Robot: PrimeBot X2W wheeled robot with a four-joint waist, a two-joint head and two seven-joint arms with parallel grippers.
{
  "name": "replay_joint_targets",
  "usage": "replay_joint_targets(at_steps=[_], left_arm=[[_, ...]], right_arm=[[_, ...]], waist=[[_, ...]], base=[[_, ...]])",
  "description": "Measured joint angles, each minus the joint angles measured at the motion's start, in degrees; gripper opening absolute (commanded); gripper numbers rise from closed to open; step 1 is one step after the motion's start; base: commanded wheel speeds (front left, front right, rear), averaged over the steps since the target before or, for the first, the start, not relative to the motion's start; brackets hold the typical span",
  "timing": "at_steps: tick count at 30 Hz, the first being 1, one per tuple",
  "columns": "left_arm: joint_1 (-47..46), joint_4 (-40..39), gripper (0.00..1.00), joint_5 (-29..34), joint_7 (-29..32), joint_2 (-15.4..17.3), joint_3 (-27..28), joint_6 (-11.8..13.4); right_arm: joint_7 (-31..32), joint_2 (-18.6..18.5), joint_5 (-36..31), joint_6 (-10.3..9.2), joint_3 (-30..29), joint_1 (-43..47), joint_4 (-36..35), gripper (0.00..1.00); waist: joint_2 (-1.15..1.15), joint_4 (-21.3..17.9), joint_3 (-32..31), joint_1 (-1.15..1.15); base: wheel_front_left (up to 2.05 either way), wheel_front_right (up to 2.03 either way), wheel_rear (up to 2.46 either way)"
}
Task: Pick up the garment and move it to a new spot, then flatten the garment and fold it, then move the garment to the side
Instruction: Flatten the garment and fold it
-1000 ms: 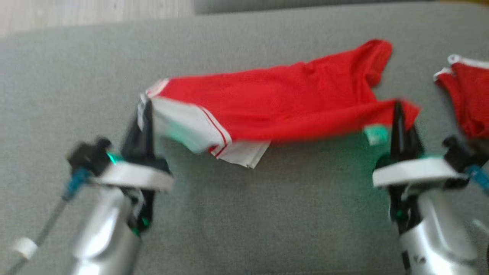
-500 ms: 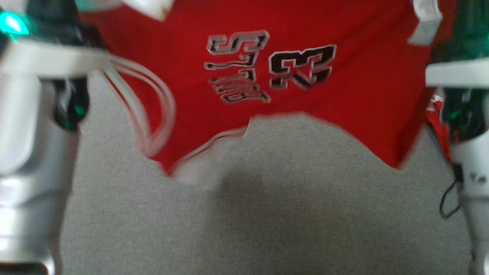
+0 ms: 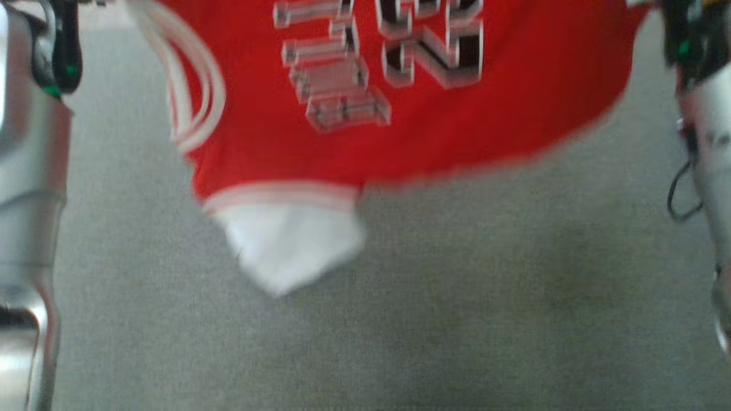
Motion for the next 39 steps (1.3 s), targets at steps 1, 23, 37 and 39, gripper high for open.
replay_joint_targets(at_steps=[1,23,37,39], left_arm=[[-1.1,1.4,0.0,0.4,-0.9,-0.1,0.0,0.5],[24.0,4.3,0.0,1.7,-2.8,-14.8,9.5,-1.8],[49.6,0.8,0.0,-2.3,-2.8,-16.2,11.3,-2.8],[52.7,0.2,0.0,-2.4,-2.8,-16.2,10.9,-2.8]], right_arm=[[-1.1,0.3,-1.1,0.0,-0.3,-2.1,1.9,0.0],[-3.7,1.9,0.9,0.0,3.3,8.3,20.7,0.0],[-2.7,-0.5,16.3,0.0,14.6,31.9,16.4,0.0],[-2.8,-0.5,17.9,0.0,14.7,34.5,15.7,0.0]], waist=[[0.0,0.1,1.0,0.0],[0.0,1.8,7.8,-0.03],[0.0,0.5,-1.3,-0.03],[0.0,0.7,-3.0,-0.04]], base=[[0.0,0.0,0.0],[0.0,0.0,0.0],[0.0,0.0,0.0],[0.0,0.0,0.0]])
